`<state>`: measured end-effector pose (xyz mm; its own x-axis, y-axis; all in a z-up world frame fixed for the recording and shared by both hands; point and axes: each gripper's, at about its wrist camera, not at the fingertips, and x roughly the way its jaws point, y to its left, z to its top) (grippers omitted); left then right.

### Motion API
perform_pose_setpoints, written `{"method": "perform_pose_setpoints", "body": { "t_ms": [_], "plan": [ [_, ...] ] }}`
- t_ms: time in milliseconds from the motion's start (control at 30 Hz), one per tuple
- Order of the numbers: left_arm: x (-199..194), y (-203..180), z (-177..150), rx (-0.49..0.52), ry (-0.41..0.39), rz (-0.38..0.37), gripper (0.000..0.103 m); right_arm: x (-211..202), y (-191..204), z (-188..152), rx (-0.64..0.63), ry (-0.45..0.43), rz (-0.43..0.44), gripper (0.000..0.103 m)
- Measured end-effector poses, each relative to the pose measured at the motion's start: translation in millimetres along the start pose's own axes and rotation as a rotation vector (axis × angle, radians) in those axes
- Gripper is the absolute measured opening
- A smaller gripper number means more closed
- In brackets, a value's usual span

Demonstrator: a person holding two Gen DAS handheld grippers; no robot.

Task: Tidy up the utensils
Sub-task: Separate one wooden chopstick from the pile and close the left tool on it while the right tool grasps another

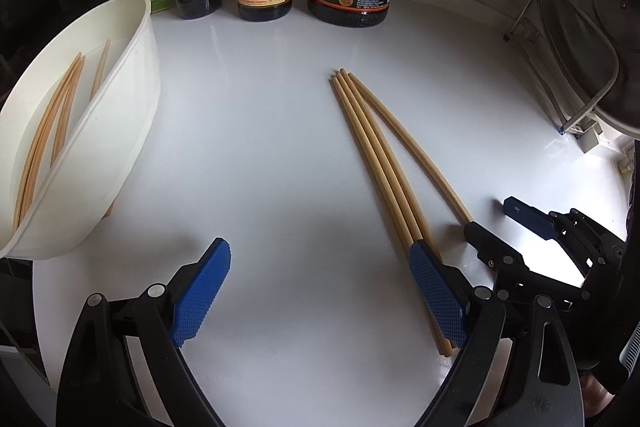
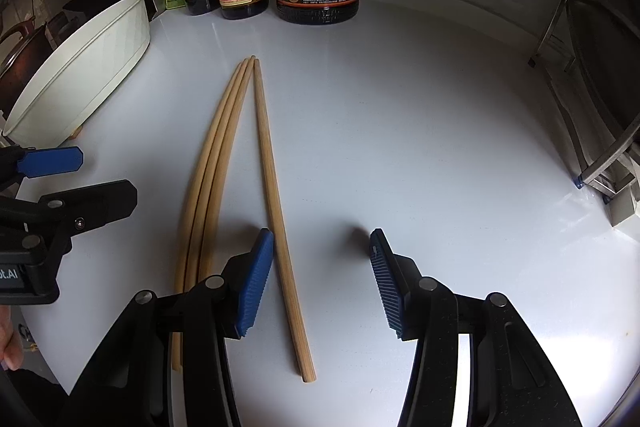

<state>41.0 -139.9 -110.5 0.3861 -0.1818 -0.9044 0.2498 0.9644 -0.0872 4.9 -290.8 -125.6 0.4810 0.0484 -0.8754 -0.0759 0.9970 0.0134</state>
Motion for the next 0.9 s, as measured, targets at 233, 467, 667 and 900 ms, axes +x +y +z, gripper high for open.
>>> {"method": "perform_pose_setpoints", "body": {
  "t_ms": [233,467,667,900],
  "plan": [
    [12.7,-8.1,-1.5,0.002,0.008,0.017,0.089,-2.1,-10.2,-3.4,-0.005,-0.015,0.013,0.048],
    [20.8,-13.7,-1.2,-0.007,0.008,0.029,0.089,0.3,-17.7,-0.4,-0.008,-0.025,0.016,0.049],
    [25.3,-17.8,-4.9,0.010,0.005,0.055,0.090,0.0,-23.0,-2.0,-0.003,-0.035,0.021,0.049],
    [28.9,-20.4,-6.0,-0.010,0.014,0.054,0.094,-0.4,-28.6,-1.8,0.006,-0.040,0.018,0.049]
  ]
}}
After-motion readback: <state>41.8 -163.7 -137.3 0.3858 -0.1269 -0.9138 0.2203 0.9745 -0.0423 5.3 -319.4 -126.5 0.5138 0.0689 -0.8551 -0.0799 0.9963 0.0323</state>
